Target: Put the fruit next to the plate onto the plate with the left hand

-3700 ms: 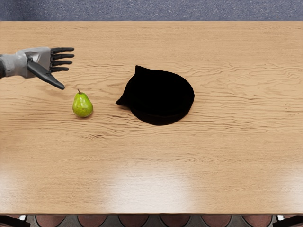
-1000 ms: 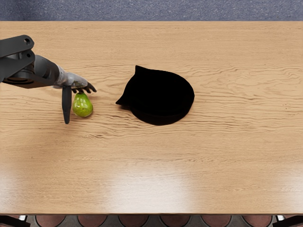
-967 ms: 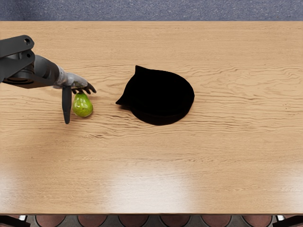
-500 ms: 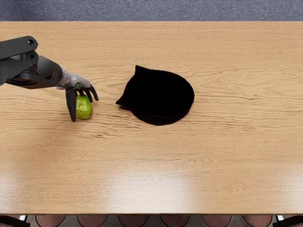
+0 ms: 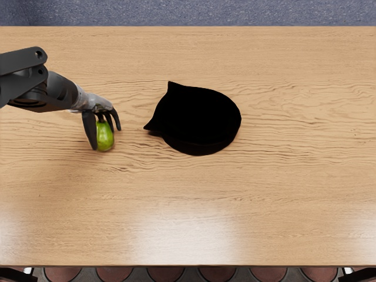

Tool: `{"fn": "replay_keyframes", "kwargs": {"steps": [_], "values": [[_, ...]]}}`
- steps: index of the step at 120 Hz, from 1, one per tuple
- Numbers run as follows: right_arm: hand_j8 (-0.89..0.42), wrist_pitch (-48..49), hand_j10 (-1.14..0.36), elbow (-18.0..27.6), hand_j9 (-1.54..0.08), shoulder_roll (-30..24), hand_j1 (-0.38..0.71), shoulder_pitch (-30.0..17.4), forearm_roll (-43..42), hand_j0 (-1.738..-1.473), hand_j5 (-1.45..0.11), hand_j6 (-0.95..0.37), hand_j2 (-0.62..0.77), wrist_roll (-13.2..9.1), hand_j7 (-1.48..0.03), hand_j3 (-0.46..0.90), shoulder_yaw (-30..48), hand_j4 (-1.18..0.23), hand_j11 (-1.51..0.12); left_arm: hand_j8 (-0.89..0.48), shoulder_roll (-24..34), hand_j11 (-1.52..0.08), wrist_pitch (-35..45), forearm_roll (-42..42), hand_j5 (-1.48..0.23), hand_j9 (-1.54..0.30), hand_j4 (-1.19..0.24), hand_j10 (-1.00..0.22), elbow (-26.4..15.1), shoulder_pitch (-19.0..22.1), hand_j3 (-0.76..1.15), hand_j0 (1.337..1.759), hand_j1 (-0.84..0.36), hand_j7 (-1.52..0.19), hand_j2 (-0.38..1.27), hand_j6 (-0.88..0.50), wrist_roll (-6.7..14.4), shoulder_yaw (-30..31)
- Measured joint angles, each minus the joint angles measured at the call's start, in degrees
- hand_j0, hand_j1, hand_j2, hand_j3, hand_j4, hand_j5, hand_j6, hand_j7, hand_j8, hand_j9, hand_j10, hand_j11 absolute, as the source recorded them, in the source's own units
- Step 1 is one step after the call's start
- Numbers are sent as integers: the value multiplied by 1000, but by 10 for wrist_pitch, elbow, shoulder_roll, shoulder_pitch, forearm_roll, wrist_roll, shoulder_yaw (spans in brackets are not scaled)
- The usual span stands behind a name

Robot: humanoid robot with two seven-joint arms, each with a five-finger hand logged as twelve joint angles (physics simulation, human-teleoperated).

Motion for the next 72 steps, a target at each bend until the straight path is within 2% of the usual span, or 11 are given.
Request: {"fn": "replay_keyframes", "kwargs": {"steps": [32, 36, 45, 57, 66, 72], "values": [[-30, 0, -30, 0, -38, 0, -314, 0, 0, -1658, -38, -30, -6, 0, -38, 0, 0, -30, -38, -476, 0, -651, 1, 1, -632, -652, -514, -505, -1, 6, 0, 1657, -235, -631, 139, -512, 0, 0], [-30, 0, -30, 0, -38, 0, -314, 0, 0, -1658, -38, -30, -6, 0, -38, 0, 0, -30, -38, -503, -5, -669, 1, 4, -623, -660, -535, -560, 0, 11, 0, 1655, -222, -626, 207, -530, 0, -1], [-30, 0, -30, 0, -38, 0, -314, 0, 0, -1658, -38, -30, -6, 0, -38, 0, 0, -30, -38, -517, -5, -688, 1, 2, -637, -675, -545, -585, 0, 13, 0, 1655, -188, -639, 276, -541, 0, 0], [-30, 0, -30, 0, -38, 0, -314, 0, 0, -1658, -38, -30, -6, 0, -38, 0, 0, -30, -38, -462, -6, -710, 1, 0, -661, -689, -546, -555, 0, 13, 0, 1653, -182, -662, 266, -544, 0, 4], [-30, 0, -30, 0, -38, 0, -314, 0, 0, -1658, -38, -30, -6, 0, -38, 0, 0, -30, -38, -511, -6, -730, 1, 2, -681, -705, -557, -570, 0, 16, 0, 1651, -109, -679, 131, -557, 0, 6], [-30, 0, -30, 0, -38, 0, -314, 0, 0, -1658, -38, -30, -6, 0, -38, 0, 0, -30, -38, -505, -6, -756, 1, 2, -701, -726, -576, -570, 0, 17, 0, 1651, -105, -699, 137, -577, 0, 7]]}}
